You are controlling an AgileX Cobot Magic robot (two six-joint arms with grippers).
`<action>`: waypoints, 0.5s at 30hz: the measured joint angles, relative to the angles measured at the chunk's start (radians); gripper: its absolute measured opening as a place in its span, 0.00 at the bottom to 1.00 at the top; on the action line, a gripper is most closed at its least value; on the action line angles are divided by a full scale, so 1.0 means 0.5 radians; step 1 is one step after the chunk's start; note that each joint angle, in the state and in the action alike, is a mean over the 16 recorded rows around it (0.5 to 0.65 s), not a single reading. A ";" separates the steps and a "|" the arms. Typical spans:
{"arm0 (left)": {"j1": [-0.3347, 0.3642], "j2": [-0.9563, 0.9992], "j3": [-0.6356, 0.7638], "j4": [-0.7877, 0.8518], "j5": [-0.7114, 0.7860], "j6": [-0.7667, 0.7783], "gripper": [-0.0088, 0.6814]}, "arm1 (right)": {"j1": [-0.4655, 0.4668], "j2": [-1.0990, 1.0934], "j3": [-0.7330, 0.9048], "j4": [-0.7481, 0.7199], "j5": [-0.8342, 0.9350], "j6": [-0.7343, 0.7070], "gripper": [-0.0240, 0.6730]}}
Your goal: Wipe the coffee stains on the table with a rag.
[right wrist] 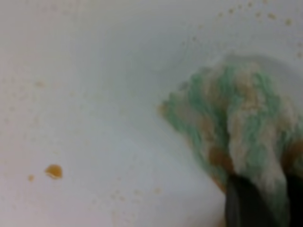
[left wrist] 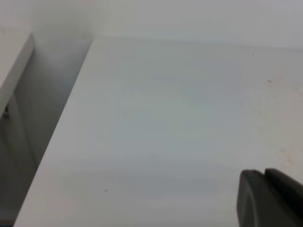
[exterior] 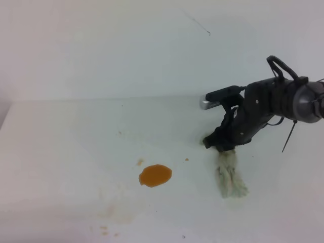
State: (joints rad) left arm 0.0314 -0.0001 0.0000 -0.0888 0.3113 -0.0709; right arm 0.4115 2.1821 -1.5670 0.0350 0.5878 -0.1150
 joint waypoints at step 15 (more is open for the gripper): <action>0.000 0.000 0.000 0.000 0.000 0.000 0.01 | 0.179 0.021 -0.323 0.372 0.184 -0.279 0.04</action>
State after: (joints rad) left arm 0.0314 -0.0003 0.0000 -0.0888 0.3113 -0.0709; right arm 0.5007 2.1927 -1.7284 0.2208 0.6797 -0.2547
